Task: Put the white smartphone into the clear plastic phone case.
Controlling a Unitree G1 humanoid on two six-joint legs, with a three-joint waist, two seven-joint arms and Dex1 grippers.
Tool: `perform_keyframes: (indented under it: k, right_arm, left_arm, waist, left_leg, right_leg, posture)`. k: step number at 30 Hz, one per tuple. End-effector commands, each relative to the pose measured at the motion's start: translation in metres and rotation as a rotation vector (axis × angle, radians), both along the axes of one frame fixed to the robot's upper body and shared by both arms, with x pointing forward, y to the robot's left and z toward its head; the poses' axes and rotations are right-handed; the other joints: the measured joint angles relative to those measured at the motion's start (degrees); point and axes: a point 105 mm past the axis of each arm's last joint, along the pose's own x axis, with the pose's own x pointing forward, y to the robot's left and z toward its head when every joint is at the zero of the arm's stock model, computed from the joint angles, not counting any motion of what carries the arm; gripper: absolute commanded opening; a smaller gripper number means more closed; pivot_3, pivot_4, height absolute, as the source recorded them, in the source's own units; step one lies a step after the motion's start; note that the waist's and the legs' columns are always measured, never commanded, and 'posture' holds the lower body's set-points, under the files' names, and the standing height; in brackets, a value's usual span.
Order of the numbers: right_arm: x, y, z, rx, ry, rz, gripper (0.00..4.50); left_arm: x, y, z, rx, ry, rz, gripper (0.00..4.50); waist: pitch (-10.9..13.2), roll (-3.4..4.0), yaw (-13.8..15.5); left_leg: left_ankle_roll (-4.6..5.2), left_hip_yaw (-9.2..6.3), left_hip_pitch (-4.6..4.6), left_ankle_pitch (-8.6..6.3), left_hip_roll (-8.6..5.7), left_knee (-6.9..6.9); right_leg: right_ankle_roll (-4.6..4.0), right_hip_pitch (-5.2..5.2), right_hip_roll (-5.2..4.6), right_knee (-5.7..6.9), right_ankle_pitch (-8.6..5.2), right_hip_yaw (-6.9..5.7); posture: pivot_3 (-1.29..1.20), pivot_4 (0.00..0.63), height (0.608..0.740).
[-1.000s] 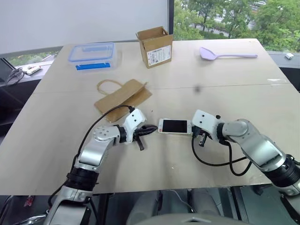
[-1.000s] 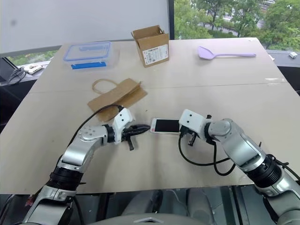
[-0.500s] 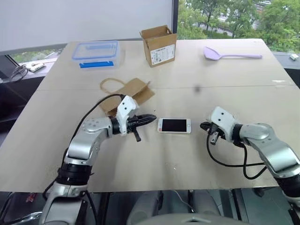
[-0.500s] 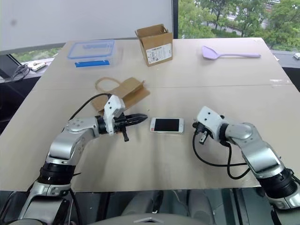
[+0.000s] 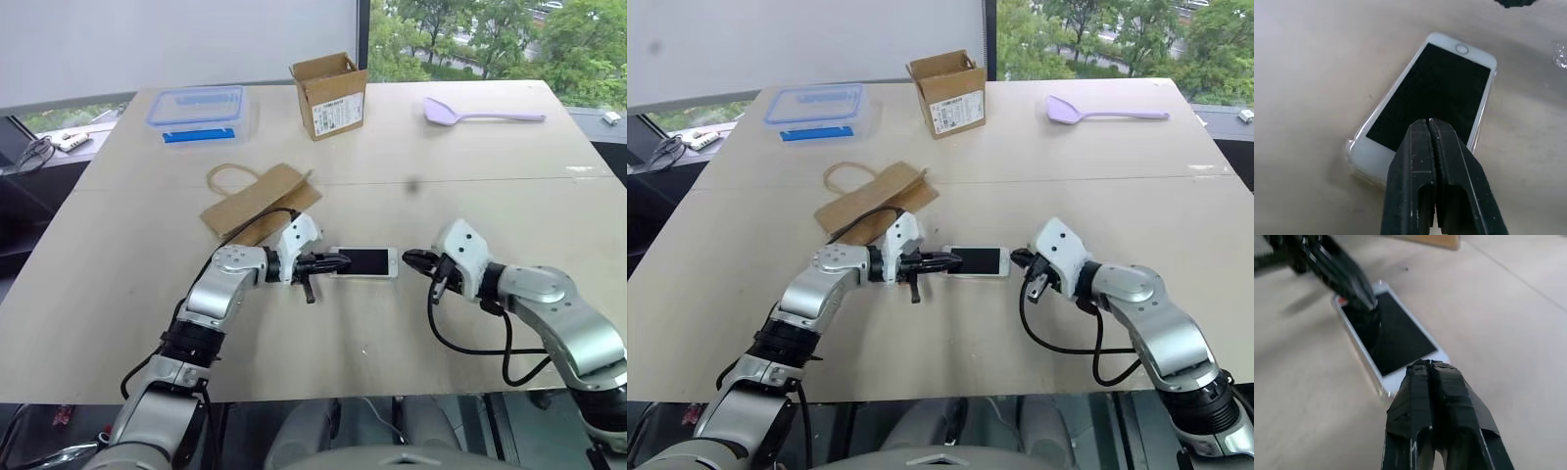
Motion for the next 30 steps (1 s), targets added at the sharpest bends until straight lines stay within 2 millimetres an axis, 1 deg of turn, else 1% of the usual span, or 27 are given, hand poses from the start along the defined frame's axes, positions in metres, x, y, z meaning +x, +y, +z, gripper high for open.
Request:
perform_keyframes:
  k: [1, 3, 10, 13, 17, 21, 25, 30]
  right_arm:
    - [0.005, 0.01, 0.005, 0.008, -0.014, 0.023, 0.0]
    - [0.006, 0.012, -0.002, -0.018, 0.012, 0.043, 0.0]
    - [0.002, 0.017, -0.038, -0.14, 0.165, 0.124, 0.0]
    - [0.003, 0.008, -0.054, -0.2, 0.27, 0.097, 0.0]
    - [0.009, 0.0, -0.059, -0.213, 0.383, 0.018, 0.0]
    - [0.006, -0.003, -0.066, -0.249, 0.495, -0.004, 0.0]
    - [0.002, 0.001, -0.075, -0.277, 0.587, -0.001, 0.0]
    - [0.0, -0.005, -0.094, -0.307, 0.676, -0.038, 0.0]
  left_arm:
    - [-0.001, 0.001, -0.006, 0.035, -0.009, -0.012, 0.06]
    - [-0.001, 0.001, -0.006, 0.036, -0.012, -0.011, 0.06]
    - [-0.002, 0.002, -0.007, 0.038, -0.021, 0.002, 0.06]
    - [-0.003, 0.003, -0.007, 0.039, -0.023, 0.011, 0.06]
    - [-0.004, 0.004, -0.007, 0.033, -0.021, 0.02, 0.06]
    - [-0.005, 0.003, -0.007, 0.027, -0.017, 0.03, 0.06]
    - [-0.006, 0.001, -0.007, 0.028, -0.016, 0.03, 0.06]
    - [-0.005, -0.001, -0.008, 0.034, -0.009, 0.039, 0.06]
  waist:
    - [0.0, 0.01, -0.1]
    - [0.0, 0.0, -0.1]
    - [0.0, 0.0, -0.2]
    - [0.0, 0.0, -0.2]
    - [-0.1, -0.04, -0.1]
    - [-0.2, -0.07, 0.1]
    - [-0.3, -0.17, 0.1]
    - [-0.8, -0.42, 0.1]
  left_leg:
    - [0.0, 0.0, 0.02, 0.0, 0.0, 0.0]
    - [0.0, 0.01, 0.04, 0.0, 0.0, 0.0]
    - [0.0, 0.01, 0.05, 0.0, 0.0, 0.01]
    - [0.0, 0.01, 0.17, 0.0, 0.01, 0.01]
    - [0.0, 0.0, 0.37, 0.0, 0.02, 0.0]
    - [0.01, -0.02, 0.42, -0.01, 0.01, 0.02]
    - [0.02, -0.07, 0.48, -0.01, 0.0, 0.02]
    - [0.05, -0.08, 0.6, -0.03, 0.0, 0.02]
  right_leg:
    - [0.0, 0.0, 0.0, 0.01, 0.0, 0.0]
    - [0.0, 0.01, 0.01, 0.03, 0.0, 0.02]
    - [0.0, 0.02, 0.0, 0.04, 0.0, 0.01]
    - [0.0, 0.11, 0.02, 0.05, 0.0, 0.01]
    - [0.0, 0.31, 0.02, 0.03, 0.0, 0.0]
    - [0.0, 0.38, 0.0, 0.04, 0.0, -0.02]
    - [0.0, 0.46, 0.0, 0.04, 0.0, -0.08]
    - [0.0, 0.58, -0.01, 0.02, 0.0, -0.08]
  posture:
    - [0.0, 0.15, 0.74]
    - [0.0, 0.15, 0.74]
    - [0.0, 0.15, 0.74]
    - [0.0, 0.15, 0.74]
    - [0.0, 0.15, 0.74]
    - [0.0, 0.15, 0.74]
    - [0.0, 0.15, 0.74]
    - [0.0, 0.15, 0.74]
